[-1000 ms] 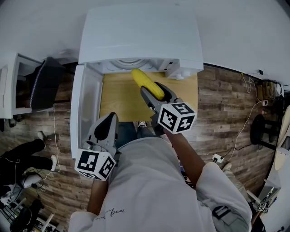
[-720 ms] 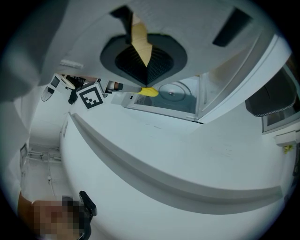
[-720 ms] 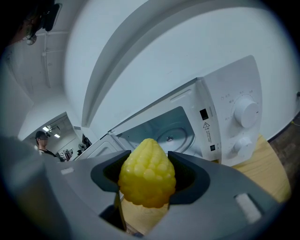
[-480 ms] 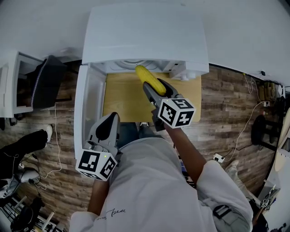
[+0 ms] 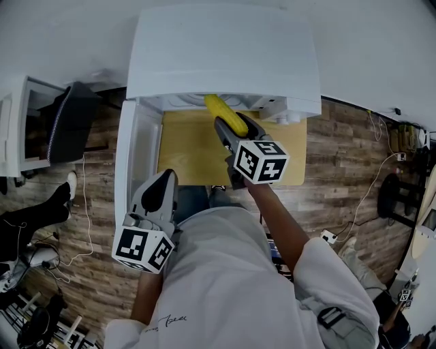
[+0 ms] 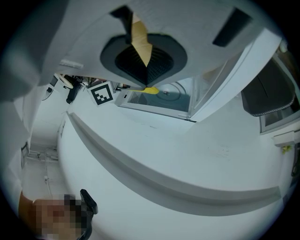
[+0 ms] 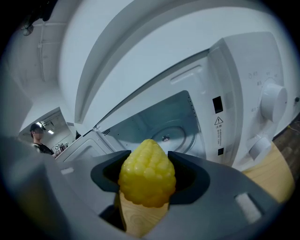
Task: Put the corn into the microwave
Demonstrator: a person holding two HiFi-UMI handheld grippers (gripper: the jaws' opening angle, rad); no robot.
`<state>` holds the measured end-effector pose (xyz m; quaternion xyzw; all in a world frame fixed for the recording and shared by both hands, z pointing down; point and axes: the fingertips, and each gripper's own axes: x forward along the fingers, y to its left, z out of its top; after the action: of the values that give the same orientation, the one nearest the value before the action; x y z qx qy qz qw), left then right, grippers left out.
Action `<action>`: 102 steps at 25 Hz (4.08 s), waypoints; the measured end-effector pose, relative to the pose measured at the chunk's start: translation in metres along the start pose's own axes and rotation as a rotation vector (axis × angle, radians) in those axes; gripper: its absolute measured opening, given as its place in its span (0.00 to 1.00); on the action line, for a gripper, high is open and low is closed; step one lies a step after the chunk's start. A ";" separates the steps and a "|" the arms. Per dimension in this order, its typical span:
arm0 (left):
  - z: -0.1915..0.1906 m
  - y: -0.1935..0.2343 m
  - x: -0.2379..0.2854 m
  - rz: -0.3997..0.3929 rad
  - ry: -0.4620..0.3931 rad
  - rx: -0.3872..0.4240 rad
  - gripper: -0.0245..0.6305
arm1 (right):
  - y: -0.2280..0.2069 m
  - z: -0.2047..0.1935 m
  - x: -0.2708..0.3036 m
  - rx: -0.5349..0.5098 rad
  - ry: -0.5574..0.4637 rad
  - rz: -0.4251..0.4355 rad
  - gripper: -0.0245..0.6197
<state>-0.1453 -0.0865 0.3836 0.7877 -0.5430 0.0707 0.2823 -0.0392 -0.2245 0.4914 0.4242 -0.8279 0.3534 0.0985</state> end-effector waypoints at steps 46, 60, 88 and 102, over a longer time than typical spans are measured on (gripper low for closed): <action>0.007 0.036 0.009 -0.010 0.054 -0.002 0.02 | -0.012 0.005 0.094 -0.148 0.028 -0.114 0.44; 0.009 0.037 0.014 -0.023 0.071 0.007 0.02 | -0.016 0.016 0.116 -0.240 0.004 -0.149 0.44; 0.004 0.036 0.011 -0.014 0.071 -0.009 0.02 | -0.027 0.022 0.153 -0.470 0.005 -0.241 0.44; 0.005 0.038 0.011 -0.005 0.065 -0.017 0.02 | -0.033 0.016 0.163 -0.610 0.057 -0.312 0.44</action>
<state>-0.1762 -0.1079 0.3977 0.7840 -0.5321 0.0911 0.3066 -0.1121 -0.3512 0.5717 0.4865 -0.8176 0.0821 0.2969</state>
